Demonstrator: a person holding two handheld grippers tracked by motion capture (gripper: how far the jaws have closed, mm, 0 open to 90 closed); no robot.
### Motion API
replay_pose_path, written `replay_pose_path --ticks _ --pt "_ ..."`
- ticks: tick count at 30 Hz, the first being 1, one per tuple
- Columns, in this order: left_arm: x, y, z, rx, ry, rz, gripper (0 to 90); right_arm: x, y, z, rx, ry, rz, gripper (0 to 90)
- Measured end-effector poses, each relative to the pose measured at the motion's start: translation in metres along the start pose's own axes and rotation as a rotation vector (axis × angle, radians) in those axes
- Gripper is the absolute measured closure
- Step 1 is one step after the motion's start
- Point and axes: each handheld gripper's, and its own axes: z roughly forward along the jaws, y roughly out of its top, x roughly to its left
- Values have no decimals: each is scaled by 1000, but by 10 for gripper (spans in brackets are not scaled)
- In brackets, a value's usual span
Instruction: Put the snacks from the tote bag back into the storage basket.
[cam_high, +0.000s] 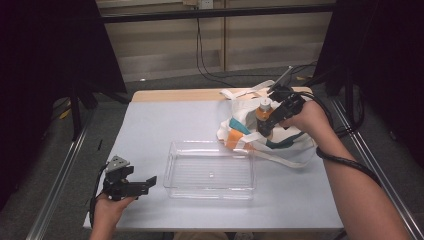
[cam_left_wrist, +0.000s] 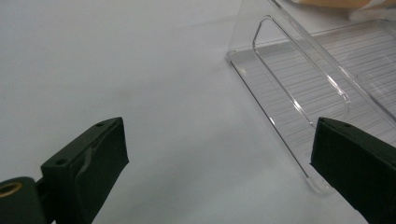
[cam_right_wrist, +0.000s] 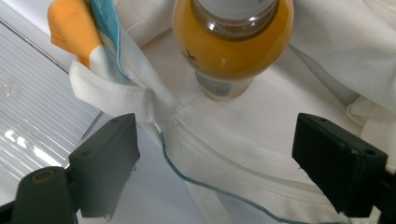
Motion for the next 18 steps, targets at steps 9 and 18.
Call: replay_pose_path --ticks 9,18 --pt "-1 0 1 2 -3 1 37 1 9 5 0 -9 30 143" --pt "0 0 0 3 -3 9 37 3 19 11 -18 -19 51 139"
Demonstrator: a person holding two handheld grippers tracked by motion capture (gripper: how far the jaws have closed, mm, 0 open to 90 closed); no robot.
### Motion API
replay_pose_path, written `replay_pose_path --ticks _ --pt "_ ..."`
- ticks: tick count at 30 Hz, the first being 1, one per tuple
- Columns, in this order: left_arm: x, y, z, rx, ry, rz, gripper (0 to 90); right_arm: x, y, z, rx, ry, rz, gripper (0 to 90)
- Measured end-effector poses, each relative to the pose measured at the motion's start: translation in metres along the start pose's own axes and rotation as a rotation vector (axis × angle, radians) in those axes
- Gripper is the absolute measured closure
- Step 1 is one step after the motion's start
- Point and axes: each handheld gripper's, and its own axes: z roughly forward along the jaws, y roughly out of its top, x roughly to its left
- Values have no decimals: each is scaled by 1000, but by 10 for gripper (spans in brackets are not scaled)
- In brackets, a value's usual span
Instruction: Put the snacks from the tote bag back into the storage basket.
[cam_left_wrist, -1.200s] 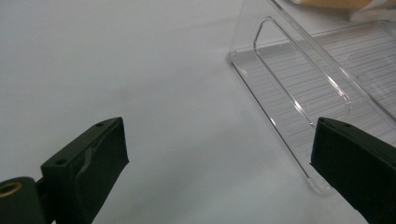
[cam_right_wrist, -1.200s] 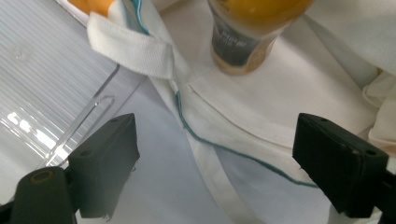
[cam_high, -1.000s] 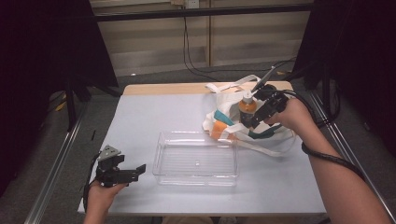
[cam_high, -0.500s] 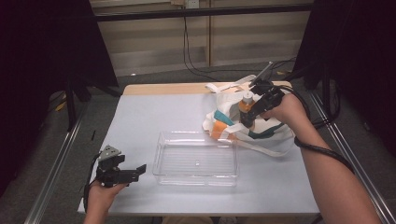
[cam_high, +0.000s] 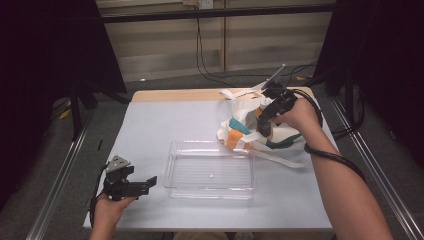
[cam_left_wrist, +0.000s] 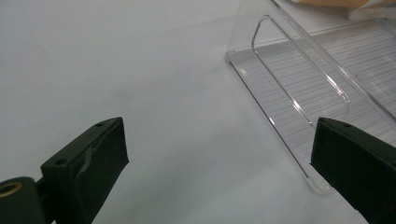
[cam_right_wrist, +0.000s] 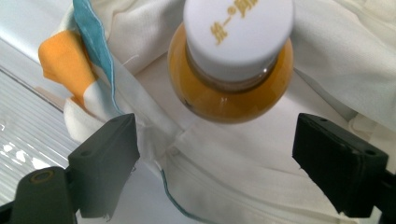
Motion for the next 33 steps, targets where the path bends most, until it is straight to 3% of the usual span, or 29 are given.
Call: replay_pose_path --ticks 6,17,27,33 --pt "0 0 0 1 0 1 37 0 4 7 1 -6 13 135" --pt "0 0 1 1 -3 3 37 -4 10 16 -23 13 94 117" --pt "-1 0 3 4 -1 7 37 -2 15 19 -14 -39 117 170" --pt "0 0 3 11 -6 11 37 0 18 23 -26 -38 142 215"
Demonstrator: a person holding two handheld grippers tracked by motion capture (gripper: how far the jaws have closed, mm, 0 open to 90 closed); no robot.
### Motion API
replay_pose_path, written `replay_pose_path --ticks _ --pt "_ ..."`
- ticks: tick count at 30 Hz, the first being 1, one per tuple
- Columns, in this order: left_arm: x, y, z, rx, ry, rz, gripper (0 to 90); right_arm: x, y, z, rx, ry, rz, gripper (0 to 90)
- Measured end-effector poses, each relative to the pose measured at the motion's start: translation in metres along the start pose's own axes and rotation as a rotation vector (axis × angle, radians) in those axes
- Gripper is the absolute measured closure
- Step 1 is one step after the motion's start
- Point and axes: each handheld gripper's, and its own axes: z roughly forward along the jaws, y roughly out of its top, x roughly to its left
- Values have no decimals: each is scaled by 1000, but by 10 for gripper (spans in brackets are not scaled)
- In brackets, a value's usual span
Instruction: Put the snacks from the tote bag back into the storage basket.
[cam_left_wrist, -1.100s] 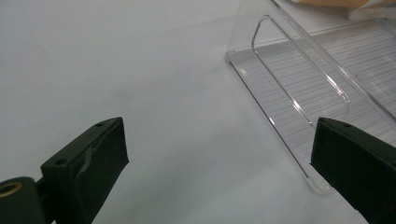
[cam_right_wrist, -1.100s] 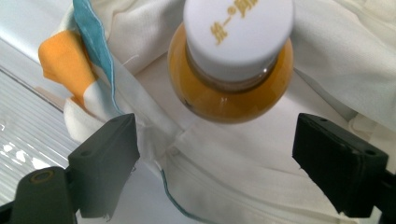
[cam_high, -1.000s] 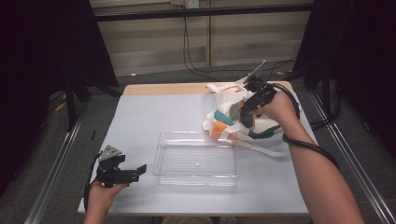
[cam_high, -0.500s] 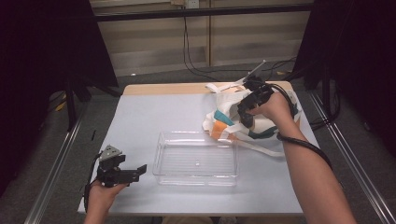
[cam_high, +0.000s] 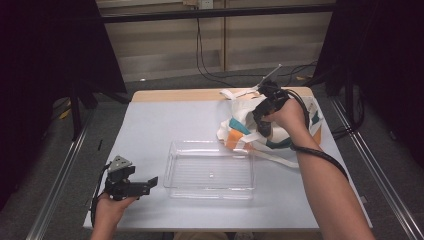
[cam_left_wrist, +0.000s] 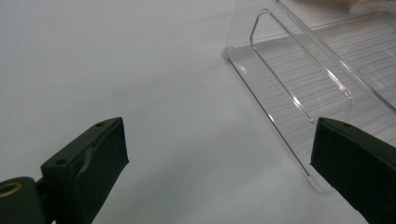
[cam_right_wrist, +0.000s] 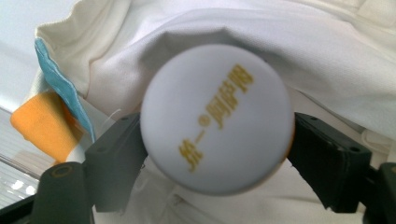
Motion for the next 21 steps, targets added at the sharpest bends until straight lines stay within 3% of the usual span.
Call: replay_pose_path --ticks 8,11,21 --pt "0 0 0 -9 5 -3 37 -2 1 5 10 1 23 258" --pt "1 0 0 -9 2 -6 37 -3 1 7 4 23 33 278" --pt "2 0 -2 -16 7 -15 37 -1 1 8 13 1 34 296"
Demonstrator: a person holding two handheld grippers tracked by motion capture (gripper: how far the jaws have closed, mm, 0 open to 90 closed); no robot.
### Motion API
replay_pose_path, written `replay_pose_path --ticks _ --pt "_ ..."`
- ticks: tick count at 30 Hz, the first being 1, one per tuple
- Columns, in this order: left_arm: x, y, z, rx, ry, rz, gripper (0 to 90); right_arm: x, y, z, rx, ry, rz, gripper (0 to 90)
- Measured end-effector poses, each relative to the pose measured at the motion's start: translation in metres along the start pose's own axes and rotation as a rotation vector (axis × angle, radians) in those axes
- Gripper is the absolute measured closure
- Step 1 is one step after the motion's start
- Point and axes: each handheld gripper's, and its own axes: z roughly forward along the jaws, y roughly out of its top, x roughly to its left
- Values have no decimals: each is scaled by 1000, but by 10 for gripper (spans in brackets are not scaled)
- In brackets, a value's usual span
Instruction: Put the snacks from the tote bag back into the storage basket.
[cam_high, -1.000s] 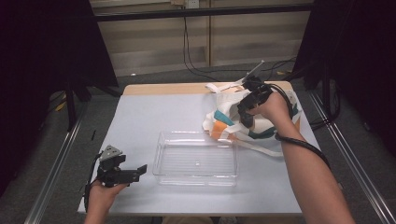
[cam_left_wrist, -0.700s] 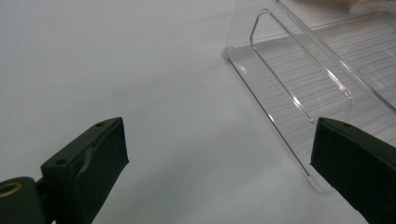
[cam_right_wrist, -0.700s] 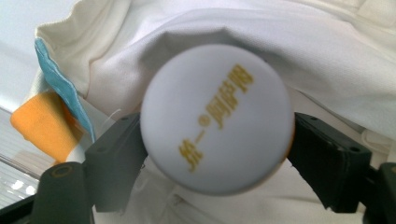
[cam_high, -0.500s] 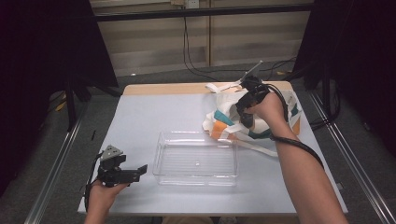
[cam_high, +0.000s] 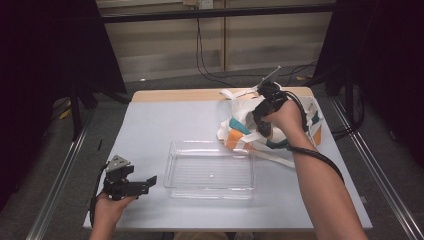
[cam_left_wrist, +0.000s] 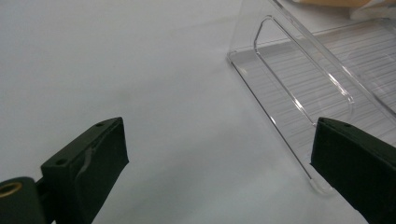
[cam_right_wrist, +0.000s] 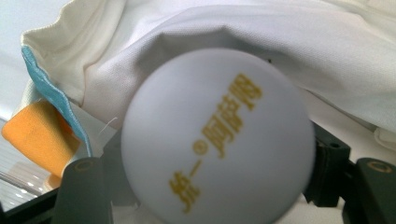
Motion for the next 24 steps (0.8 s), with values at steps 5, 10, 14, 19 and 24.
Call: replay_pose_path --ticks 5,10,14,19,24 --pt "1 0 0 -1 2 0 37 -3 -1 -2 17 15 6 299" --pt "2 0 -1 -6 5 -9 37 -8 -5 -5 21 41 8 300" --pt "2 0 -1 -2 4 -5 37 -10 -6 -7 25 44 4 301" --pt "1 1 0 -4 0 -6 37 -12 -6 -13 46 50 -5 301" --pt "1 1 0 -2 -2 0 37 -13 -6 -23 63 55 -15 302"
